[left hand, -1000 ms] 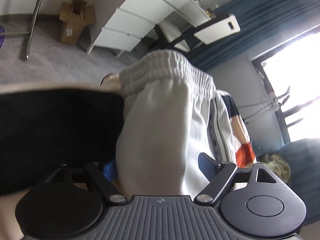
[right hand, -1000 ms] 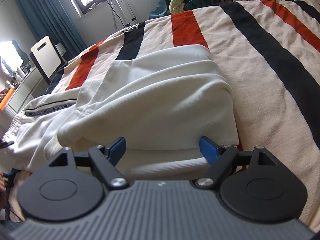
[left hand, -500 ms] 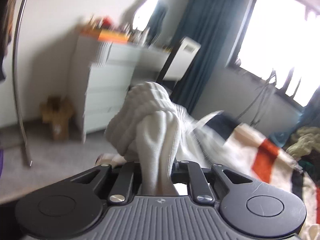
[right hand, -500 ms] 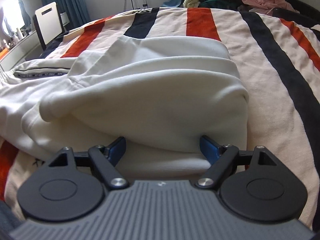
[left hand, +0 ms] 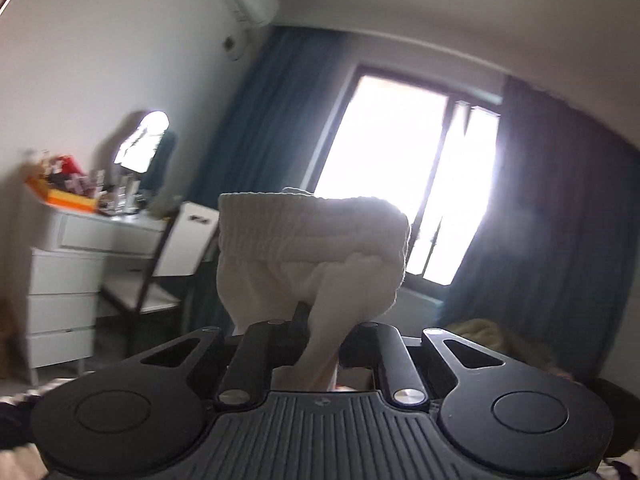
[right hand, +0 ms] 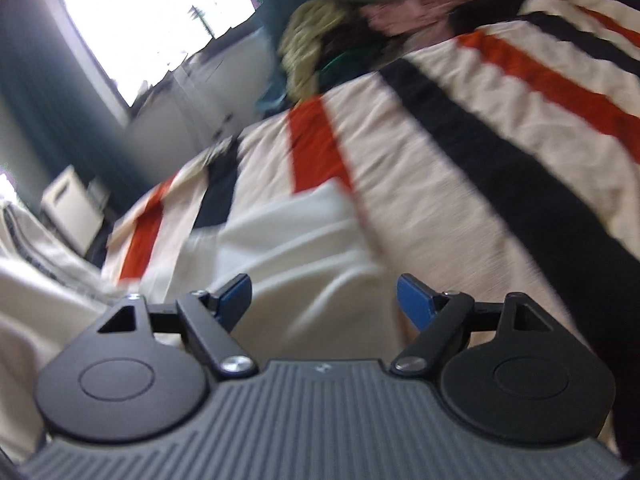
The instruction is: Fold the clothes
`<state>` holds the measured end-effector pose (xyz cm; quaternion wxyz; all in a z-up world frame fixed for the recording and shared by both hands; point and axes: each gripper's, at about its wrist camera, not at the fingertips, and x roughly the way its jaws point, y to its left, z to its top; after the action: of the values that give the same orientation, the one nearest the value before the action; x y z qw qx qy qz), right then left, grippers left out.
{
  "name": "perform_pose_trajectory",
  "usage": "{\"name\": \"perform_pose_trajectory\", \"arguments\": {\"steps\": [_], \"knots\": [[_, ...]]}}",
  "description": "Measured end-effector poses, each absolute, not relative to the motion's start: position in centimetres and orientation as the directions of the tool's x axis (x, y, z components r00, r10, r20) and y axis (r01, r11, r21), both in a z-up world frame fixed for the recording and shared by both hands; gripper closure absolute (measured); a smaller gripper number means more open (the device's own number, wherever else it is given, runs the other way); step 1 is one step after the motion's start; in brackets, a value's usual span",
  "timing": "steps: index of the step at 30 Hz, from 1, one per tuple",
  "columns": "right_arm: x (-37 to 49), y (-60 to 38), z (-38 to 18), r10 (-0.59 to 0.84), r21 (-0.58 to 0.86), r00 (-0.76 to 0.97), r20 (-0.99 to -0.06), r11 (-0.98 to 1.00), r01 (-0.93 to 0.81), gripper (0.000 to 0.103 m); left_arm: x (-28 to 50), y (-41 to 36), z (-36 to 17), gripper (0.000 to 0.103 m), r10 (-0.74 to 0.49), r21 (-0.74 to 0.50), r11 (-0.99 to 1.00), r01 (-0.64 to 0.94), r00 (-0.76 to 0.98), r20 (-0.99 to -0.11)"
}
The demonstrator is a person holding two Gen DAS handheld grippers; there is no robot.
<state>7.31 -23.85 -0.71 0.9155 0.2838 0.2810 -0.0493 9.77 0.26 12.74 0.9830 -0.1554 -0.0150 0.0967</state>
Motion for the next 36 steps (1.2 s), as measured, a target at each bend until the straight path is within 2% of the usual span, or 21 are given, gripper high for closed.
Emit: {"name": "perform_pose_trajectory", "arguments": {"steps": [5, 7, 8, 12, 15, 18, 19, 20, 21, 23, 25, 30, 32, 36], "knots": [[5.9, -28.5, -0.9, -0.022, 0.598, 0.859, -0.511, 0.709, 0.373, 0.02, 9.6, -11.7, 10.7, 0.09, 0.077, -0.241, 0.969, -0.057, 0.994, 0.075], [5.6, -29.8, -1.0, -0.039, 0.629, 0.865, -0.501, 0.669, 0.395, 0.019, 8.7, -16.2, 7.8, 0.089, 0.017, -0.177, 0.984, -0.006, 0.998, 0.056], [5.6, -30.2, -0.9, -0.049, 0.635, 0.868, -0.494, 0.662, 0.398, 0.019, 8.4, -18.4, 6.2, 0.089, -0.02, -0.145, 0.989, 0.023, 1.0, 0.021], [5.9, -31.3, -1.1, -0.074, 0.637, 0.875, -0.478, 0.657, 0.404, 0.019, 9.3, -24.6, -2.8, 0.089, -0.161, 0.025, 0.985, 0.173, 0.954, -0.254], [6.4, -31.6, -1.8, -0.058, 0.644, 0.871, -0.487, 0.65, 0.403, 0.019, 8.8, -25.8, -7.0, 0.089, -0.174, 0.107, 0.97, 0.218, 0.932, -0.319], [6.5, -31.6, -2.3, -0.027, 0.664, 0.875, -0.484, 0.639, 0.387, 0.019, 9.0, -25.5, -6.5, 0.08, -0.176, 0.14, 0.963, 0.231, 0.928, -0.327], [6.5, -31.6, -2.4, -0.012, 0.676, 0.878, -0.478, 0.633, 0.376, 0.019, 9.4, -25.0, -6.2, 0.074, -0.186, 0.126, 0.961, 0.246, 0.914, -0.36], [6.6, -31.5, -2.5, 0.012, 0.694, 0.884, -0.468, 0.625, 0.359, 0.019, 9.9, -24.3, -5.9, 0.064, -0.198, 0.112, 0.959, 0.261, 0.897, -0.396], [6.6, -31.4, -2.6, 0.037, 0.712, 0.889, -0.456, 0.615, 0.34, 0.019, 10.3, -23.8, -5.5, 0.057, -0.213, 0.096, 0.955, 0.279, 0.878, -0.429], [6.8, -31.2, -2.9, 0.1, 0.753, 0.899, -0.427, 0.59, 0.292, 0.019, 11.4, -21.4, -4.7, 0.03, -0.265, 0.042, 0.946, 0.322, 0.839, -0.475], [6.9, -30.8, -3.2, 0.16, 0.787, 0.902, -0.402, 0.564, 0.25, 0.019, 12.8, -17.5, -3.2, 0.019, -0.309, -0.007, 0.936, 0.352, 0.811, -0.496], [6.7, -28.7, -4.4, 0.292, 0.845, 0.877, -0.381, 0.496, 0.201, 0.019, 11.8, -9.8, -1.0, 0.015, -0.401, -0.095, 0.907, 0.41, 0.772, -0.493], [6.7, -27.8, -5.2, 0.342, 0.86, 0.854, -0.391, 0.466, 0.208, 0.019, 10.6, -7.5, -0.5, 0.01, -0.38, -0.083, 0.918, 0.387, 0.802, -0.461], [6.9, -26.2, -5.7, 0.414, 0.869, 0.818, -0.4, 0.456, 0.194, 0.02, 8.0, -3.6, 0.5, 0.008, -0.302, -0.057, 0.951, 0.304, 0.867, -0.396]]}}
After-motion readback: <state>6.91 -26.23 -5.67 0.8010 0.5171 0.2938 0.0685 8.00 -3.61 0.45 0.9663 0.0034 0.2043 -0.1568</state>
